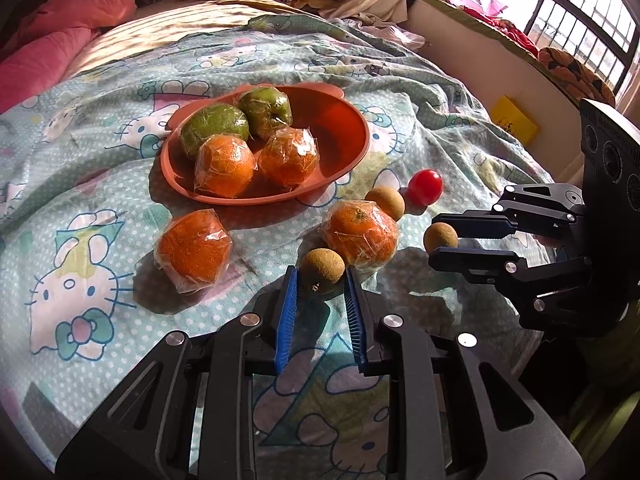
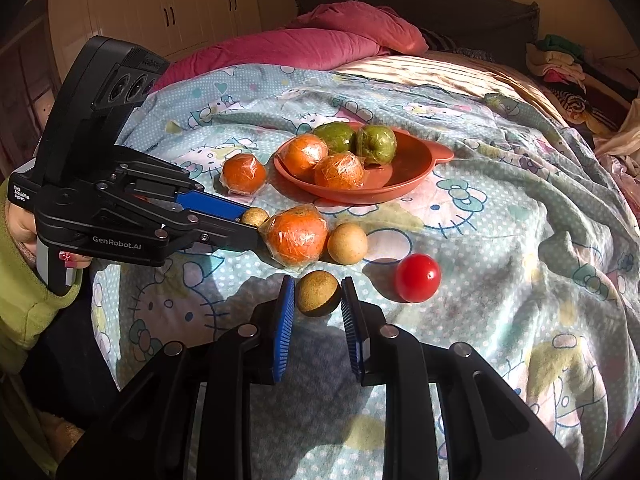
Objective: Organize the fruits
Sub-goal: 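Grasp a small brown fruit with the left tool while the right tool grasps another brown fruit, then carry both held brown fruits over the orange plate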
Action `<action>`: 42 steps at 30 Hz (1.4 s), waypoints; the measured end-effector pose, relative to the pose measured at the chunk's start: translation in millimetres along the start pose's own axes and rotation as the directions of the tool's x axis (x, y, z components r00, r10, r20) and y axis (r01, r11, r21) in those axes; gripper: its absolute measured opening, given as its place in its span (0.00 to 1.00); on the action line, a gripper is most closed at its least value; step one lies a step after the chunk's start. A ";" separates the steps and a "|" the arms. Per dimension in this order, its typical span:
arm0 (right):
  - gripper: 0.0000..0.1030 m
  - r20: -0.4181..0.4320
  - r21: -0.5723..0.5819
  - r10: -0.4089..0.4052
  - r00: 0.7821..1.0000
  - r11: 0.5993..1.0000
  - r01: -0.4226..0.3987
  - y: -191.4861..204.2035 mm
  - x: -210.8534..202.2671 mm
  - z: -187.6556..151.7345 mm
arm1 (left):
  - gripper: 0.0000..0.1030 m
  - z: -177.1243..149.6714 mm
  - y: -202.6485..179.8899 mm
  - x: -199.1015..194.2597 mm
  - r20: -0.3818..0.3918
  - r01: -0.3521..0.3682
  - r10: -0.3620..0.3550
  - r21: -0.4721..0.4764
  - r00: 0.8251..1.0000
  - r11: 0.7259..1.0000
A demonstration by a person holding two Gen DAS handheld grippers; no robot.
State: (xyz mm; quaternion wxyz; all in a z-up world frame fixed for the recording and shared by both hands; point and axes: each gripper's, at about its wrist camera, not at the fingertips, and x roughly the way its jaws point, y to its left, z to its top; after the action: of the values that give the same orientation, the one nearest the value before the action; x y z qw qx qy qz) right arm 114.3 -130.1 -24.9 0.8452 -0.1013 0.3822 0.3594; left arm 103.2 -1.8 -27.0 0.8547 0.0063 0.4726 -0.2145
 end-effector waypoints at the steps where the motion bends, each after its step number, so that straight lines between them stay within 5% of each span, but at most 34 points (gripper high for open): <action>1: 0.22 0.002 0.000 0.001 1.000 1.000 -0.001 -0.1 -1.0 0.6 | 0.16 0.6 0.3 -2.9 0.008 -0.003 0.003 -0.004 1.000 1.000; 42: 0.22 0.131 0.030 -0.029 0.991 0.999 0.025 -47.9 -37.2 66.6 | 0.16 54.0 36.2 -52.8 0.153 -0.089 0.107 -0.122 0.982 0.988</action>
State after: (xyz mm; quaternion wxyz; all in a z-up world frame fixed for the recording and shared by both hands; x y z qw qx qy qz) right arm 168.6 -154.6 42.7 0.8747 -0.0706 0.3293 0.3484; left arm 135.8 38.7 38.7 0.8983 -0.0368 0.4134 -0.1443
